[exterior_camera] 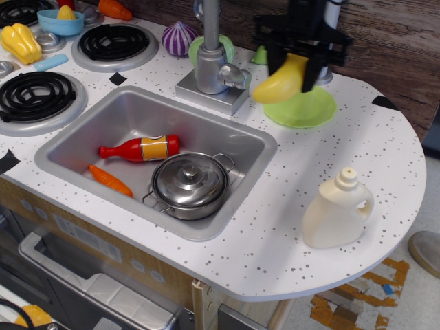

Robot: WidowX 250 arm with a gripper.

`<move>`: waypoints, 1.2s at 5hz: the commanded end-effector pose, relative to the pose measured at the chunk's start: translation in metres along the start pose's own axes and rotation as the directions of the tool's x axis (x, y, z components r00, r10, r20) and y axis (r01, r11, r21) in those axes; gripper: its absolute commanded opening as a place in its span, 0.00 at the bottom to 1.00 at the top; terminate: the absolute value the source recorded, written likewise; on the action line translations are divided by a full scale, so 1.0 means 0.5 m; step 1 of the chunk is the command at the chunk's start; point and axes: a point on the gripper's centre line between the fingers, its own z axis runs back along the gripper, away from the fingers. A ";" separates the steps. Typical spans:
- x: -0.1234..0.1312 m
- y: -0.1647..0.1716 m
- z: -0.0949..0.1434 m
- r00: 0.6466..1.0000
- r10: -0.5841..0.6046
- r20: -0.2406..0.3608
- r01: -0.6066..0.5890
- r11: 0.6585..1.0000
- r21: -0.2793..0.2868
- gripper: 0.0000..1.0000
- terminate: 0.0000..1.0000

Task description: Put banana on plate

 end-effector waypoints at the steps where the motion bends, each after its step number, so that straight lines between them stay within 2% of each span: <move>1: 0.064 0.009 -0.003 0.991 -0.020 0.131 0.024 0.999 -0.028 0.00 0.00; 2: 0.089 0.020 -0.047 0.983 -0.067 0.170 0.075 0.997 -0.036 1.00 0.00; 4: 0.119 0.010 -0.088 0.974 -0.079 0.210 0.099 0.991 -0.087 1.00 0.00; 5: 0.119 0.010 -0.088 0.974 -0.079 0.210 0.099 0.991 -0.087 1.00 0.00; 6: 0.119 0.010 -0.088 0.974 -0.079 0.210 0.099 0.991 -0.087 1.00 1.00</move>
